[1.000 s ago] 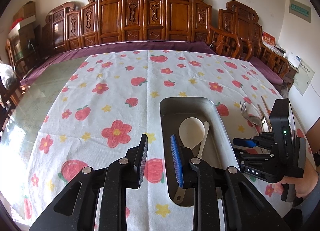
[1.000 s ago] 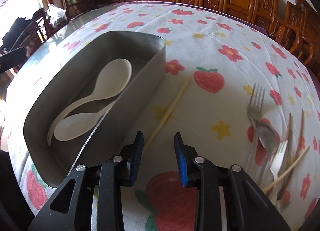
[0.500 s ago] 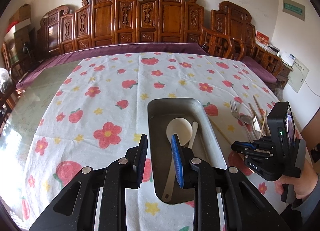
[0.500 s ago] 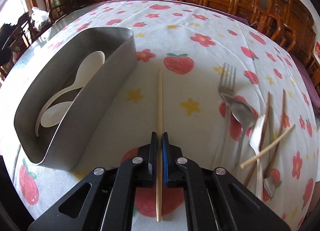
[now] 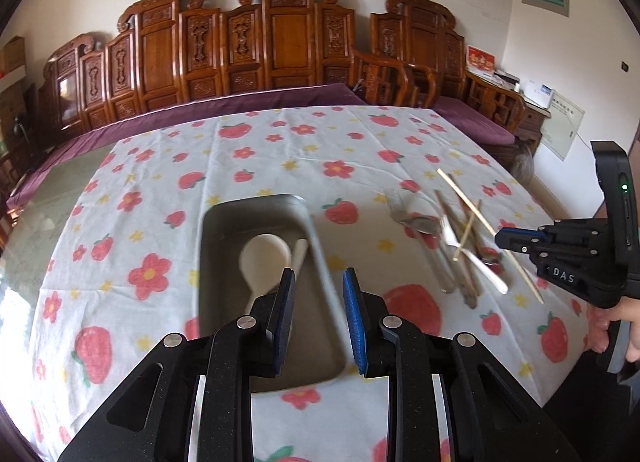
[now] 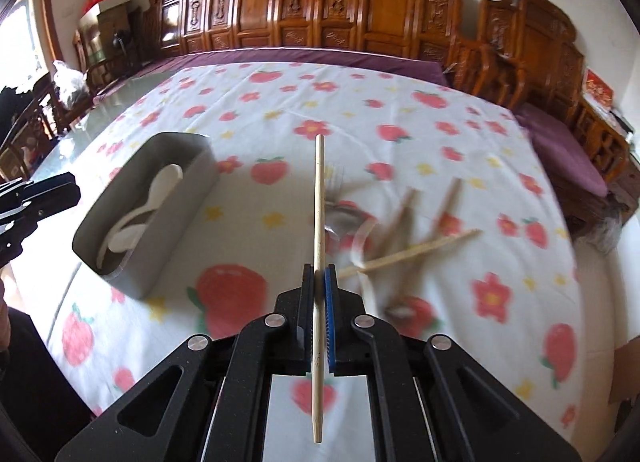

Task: Organize utensils
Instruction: 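Grasp a wooden chopstick with the right gripper and lift it, then grasp another wooden chopstick with the left gripper and lift it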

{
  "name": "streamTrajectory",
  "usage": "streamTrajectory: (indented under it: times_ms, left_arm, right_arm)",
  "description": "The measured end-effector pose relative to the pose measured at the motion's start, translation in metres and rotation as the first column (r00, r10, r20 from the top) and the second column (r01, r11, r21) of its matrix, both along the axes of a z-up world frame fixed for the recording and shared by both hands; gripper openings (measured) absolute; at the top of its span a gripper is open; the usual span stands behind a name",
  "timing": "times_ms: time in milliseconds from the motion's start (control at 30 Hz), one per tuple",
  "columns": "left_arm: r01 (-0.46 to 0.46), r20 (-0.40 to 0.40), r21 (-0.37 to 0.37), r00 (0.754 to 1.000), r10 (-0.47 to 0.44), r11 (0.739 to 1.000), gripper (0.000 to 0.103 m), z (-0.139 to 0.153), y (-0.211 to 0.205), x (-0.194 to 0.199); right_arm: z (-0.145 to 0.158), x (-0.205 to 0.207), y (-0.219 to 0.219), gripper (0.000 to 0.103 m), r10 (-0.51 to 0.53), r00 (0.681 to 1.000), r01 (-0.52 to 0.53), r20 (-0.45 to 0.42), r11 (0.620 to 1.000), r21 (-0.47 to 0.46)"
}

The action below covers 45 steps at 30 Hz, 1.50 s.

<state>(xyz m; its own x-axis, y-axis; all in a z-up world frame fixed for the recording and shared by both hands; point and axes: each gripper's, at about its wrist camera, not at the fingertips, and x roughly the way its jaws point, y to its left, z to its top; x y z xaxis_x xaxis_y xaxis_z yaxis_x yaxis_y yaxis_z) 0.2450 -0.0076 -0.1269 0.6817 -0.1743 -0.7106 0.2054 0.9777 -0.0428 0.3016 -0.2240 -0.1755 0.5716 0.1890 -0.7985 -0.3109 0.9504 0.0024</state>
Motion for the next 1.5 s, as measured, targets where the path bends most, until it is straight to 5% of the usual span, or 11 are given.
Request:
streamTrajectory:
  times_ms: [233, 733, 1033, 1500]
  left_arm:
    - [0.082, -0.019, 0.005, 0.996, -0.081, 0.997, 0.023, -0.006, -0.057, 0.003]
    - [0.172, -0.133, -0.035, 0.975, -0.175, 0.984, 0.023, -0.053, -0.137, 0.065]
    - [0.296, -0.181, -0.035, 0.937, -0.298, 0.954, 0.017, -0.073, -0.193, 0.097]
    - [0.397, -0.28, 0.119, 0.893, -0.353, 0.91, 0.01, -0.109, -0.241, 0.13]
  right_arm:
    - [-0.004, -0.006, -0.058, 0.006, -0.08, 0.997, 0.08, 0.01, 0.996, 0.033]
    - [-0.049, -0.007, -0.102, 0.006, -0.095, 0.995, 0.096, -0.015, 0.995, 0.034]
    - [-0.041, -0.001, -0.132, 0.006, -0.151, 0.988, 0.152, -0.015, 0.985, 0.087]
    - [-0.035, 0.004, -0.154, 0.006, -0.189, 0.982, 0.189, -0.018, 0.972, 0.139]
